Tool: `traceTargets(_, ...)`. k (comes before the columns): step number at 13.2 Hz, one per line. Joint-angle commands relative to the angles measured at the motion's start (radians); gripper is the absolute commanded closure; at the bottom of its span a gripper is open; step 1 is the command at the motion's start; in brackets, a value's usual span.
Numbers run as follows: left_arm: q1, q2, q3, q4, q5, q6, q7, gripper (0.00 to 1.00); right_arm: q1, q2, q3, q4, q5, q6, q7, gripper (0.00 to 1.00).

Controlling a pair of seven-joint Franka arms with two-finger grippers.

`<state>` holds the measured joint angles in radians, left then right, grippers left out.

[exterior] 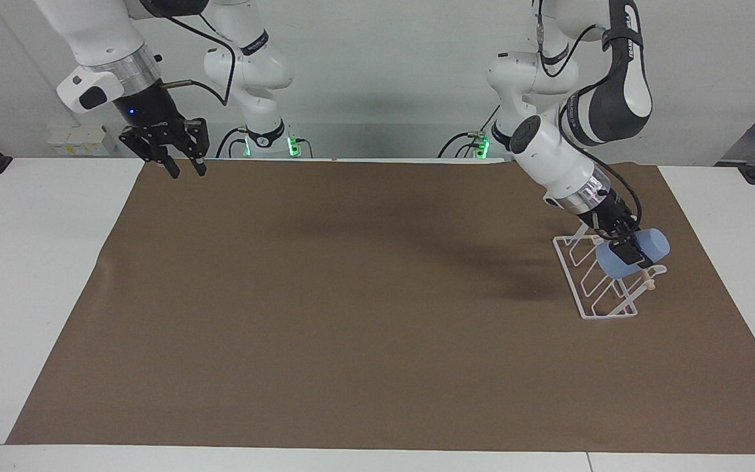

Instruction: Hang cup on cup holder

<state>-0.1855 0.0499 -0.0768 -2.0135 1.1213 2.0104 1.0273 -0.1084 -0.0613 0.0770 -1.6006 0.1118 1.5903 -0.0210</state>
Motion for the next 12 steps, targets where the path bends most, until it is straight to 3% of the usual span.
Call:
traceTargets(1,0.027,-0.015,-0.008,-0.03,0.028,0.047,-0.015,1.0,-0.002,-0.031,0.017,-0.027,-0.053,-0.016,-0.025,0.45)
traceTargets(3,0.029,-0.019,-0.008,-0.042,0.028,0.051,-0.018,1.0,-0.001,-0.034,0.015,-0.039,-0.058,-0.003,-0.051,0.41)
traceTargets(4,0.034,-0.018,-0.006,-0.042,0.028,0.063,-0.018,1.0,0.007,-0.043,-0.005,-0.062,-0.061,0.016,-0.066,0.34)
traceTargets(6,0.041,-0.018,-0.008,-0.042,0.028,0.067,-0.018,0.98,0.065,-0.078,-0.084,-0.148,-0.061,0.109,-0.088,0.25)
traceTargets(7,0.043,-0.018,-0.008,-0.041,0.026,0.068,-0.018,0.01,0.088,-0.083,-0.12,-0.165,-0.061,0.141,-0.102,0.24)
traceTargets(12,0.04,-0.019,-0.008,-0.041,0.026,0.053,-0.016,0.0,0.115,-0.083,-0.129,-0.168,-0.141,0.162,-0.146,0.23)
